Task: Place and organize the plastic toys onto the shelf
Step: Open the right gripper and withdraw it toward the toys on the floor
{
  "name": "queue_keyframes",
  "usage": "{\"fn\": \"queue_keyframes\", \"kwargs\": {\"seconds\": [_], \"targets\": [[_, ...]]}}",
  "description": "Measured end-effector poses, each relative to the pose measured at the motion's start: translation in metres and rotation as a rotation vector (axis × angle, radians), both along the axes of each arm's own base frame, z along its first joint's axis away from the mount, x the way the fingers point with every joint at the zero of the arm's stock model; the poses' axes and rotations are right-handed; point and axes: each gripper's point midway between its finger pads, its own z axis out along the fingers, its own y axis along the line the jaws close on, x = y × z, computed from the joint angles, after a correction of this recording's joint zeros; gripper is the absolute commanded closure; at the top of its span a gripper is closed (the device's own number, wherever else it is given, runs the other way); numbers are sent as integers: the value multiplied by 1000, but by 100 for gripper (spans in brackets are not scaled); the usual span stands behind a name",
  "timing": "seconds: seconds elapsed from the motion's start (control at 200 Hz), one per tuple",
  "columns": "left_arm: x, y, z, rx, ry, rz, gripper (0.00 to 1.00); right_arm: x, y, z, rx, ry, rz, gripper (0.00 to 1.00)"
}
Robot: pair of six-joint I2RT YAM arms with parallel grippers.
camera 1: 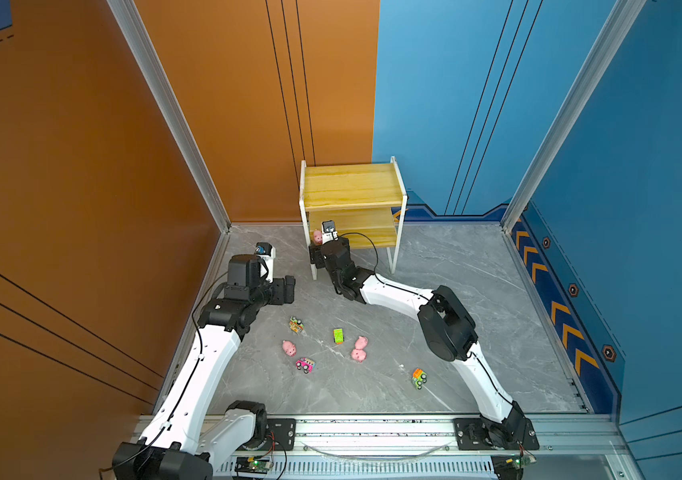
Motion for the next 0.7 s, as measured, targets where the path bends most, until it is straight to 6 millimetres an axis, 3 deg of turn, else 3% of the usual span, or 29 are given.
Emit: {"fn": "queue_keyframes", "kwargs": {"seconds": [0.135, 0.385, 0.566, 0.701], "targets": [[1, -1, -2, 1, 5, -2, 8, -38, -21, 10, -14, -3, 49, 14], [2, -4, -5, 3, 16, -11, 8, -104, -81, 29, 3, 1, 102, 15], [1, -16, -8, 16, 24, -44, 8, -126, -112, 20, 0, 112, 102, 18], [-5, -43, -10, 55, 18, -121, 6, -147, -133, -5, -7, 242, 100, 19]]}}
